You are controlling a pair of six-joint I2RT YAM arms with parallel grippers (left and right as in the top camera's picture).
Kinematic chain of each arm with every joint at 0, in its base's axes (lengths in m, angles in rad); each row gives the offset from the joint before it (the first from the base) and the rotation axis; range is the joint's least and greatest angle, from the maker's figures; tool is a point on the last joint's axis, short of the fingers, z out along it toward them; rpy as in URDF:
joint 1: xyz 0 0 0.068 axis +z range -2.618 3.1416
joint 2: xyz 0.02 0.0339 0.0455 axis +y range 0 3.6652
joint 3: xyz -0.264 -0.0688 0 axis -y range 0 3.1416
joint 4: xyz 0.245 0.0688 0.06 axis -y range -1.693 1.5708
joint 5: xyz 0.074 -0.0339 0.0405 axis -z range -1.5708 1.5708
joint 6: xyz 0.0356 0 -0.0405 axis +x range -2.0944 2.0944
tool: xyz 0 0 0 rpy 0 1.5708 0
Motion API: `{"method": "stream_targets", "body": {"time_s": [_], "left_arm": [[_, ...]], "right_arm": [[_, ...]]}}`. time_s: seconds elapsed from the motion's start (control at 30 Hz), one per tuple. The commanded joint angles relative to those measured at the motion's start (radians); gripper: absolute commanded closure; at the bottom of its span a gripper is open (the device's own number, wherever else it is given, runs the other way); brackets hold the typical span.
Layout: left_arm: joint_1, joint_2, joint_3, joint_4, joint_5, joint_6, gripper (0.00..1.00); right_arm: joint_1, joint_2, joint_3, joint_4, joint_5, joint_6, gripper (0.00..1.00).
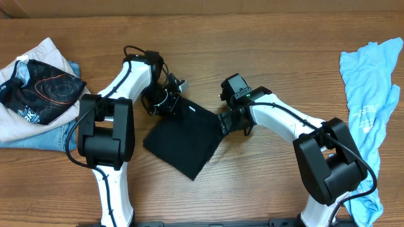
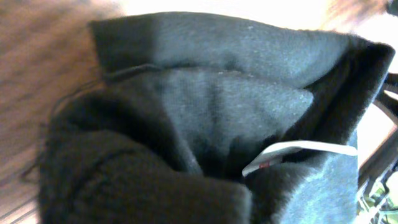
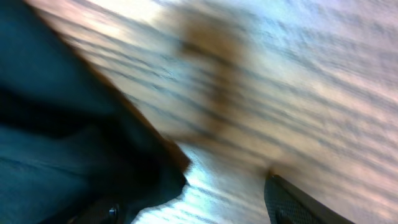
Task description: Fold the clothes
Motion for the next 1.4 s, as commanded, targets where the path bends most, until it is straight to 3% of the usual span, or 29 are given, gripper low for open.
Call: {"method": "stream_targets", "body": {"time_s": [0.0,0.13,0.37,0.7,1.0,1.37], "left_arm": [[0.044,-0.065,0.046,-0.002,-0.225,-0.109,0.96],[0.044,-0.179,0.046,-0.012,-0.444,-0.241,0.96],[0.044,-0.354,0.046,-0.014,-0.733,-0.351,0.96],[0.05,-0.531,0.047,0.052,-1.115,-0.361,0.96],[0.177,-0.554,0.077,0.127,-1.088,-0.349,0.96],[0.472,-0.554,0.077,0.309,-0.66,-0.256,0.96]], "right_arm": [[-0.04,-0.002,0.002,-0.068,0.189,0.076,0.27],[-0.073,-0.145,0.045,-0.097,0.206,0.095,0.25],[-0.104,-0.325,0.053,-0.11,0.206,0.09,0.22],[-0.109,-0.372,0.053,-0.174,0.206,0.092,0.21],[-0.109,-0.372,0.053,-0.19,0.206,0.092,0.21],[-0.109,-0.372,0.053,-0.206,0.203,0.092,0.21]]}}
